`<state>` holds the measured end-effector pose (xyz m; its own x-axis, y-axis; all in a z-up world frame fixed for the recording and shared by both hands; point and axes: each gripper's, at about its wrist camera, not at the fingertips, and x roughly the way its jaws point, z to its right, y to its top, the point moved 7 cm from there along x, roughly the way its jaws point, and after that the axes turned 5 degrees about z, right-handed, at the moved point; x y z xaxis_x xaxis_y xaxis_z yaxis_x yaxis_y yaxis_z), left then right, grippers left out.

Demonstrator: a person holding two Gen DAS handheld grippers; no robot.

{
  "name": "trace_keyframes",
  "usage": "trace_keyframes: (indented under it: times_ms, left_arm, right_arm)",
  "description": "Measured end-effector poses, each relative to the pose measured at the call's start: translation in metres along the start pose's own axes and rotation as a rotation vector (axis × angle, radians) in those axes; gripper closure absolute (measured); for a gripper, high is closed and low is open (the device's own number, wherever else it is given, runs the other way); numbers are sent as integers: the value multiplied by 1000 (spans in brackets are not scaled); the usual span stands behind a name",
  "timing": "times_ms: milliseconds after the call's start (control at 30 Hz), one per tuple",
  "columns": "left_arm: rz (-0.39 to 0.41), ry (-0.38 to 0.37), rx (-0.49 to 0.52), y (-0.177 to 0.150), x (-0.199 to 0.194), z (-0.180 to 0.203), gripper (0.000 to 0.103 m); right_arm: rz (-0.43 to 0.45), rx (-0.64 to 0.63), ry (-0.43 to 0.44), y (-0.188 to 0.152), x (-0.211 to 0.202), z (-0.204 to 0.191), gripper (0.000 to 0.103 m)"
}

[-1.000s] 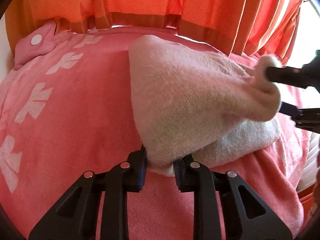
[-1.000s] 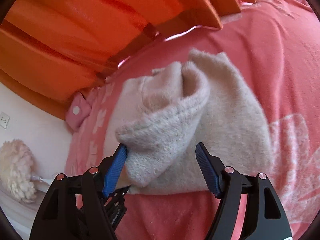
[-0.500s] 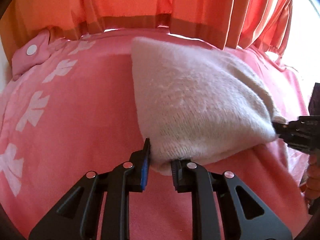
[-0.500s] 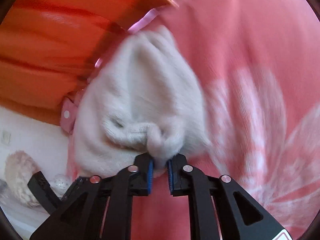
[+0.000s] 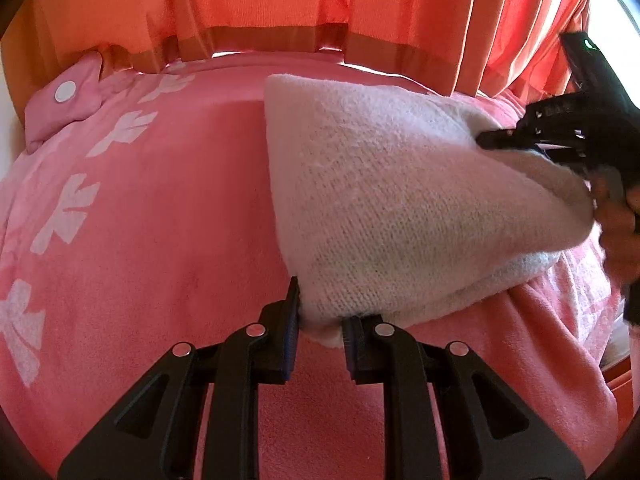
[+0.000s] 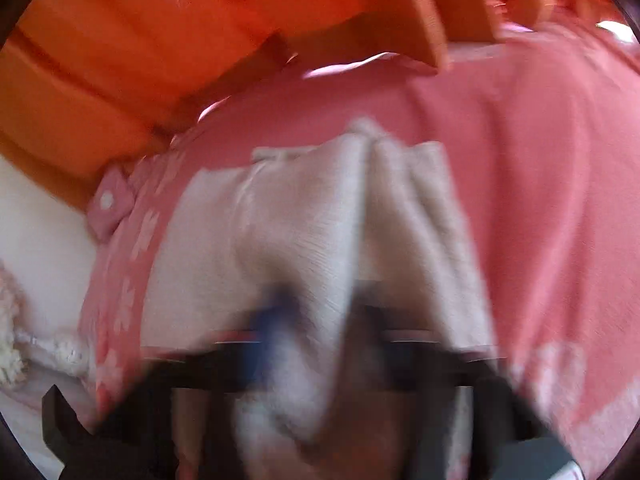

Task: Fold small clothes

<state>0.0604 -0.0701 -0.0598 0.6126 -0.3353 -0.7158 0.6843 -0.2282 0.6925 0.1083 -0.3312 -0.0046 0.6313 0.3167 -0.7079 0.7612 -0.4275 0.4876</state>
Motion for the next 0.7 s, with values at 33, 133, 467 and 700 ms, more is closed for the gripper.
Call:
trace_keyframes:
  times_ms: [33, 133, 467, 700]
  left_arm:
    - [0, -2, 2, 0, 0, 0, 85]
    - [-1, -20, 15, -1, 1, 3, 86]
    - [-33, -43, -2, -10, 13, 7, 90]
    - [7, -72, 16, -4, -24, 19, 89]
  right_arm:
    - [83, 3, 65, 16, -20, -10, 96]
    - [246, 17, 154, 45, -64, -12, 97]
    - [108, 103, -9, 7, -16, 58, 91]
    - [91, 102, 32, -19, -55, 50, 61]
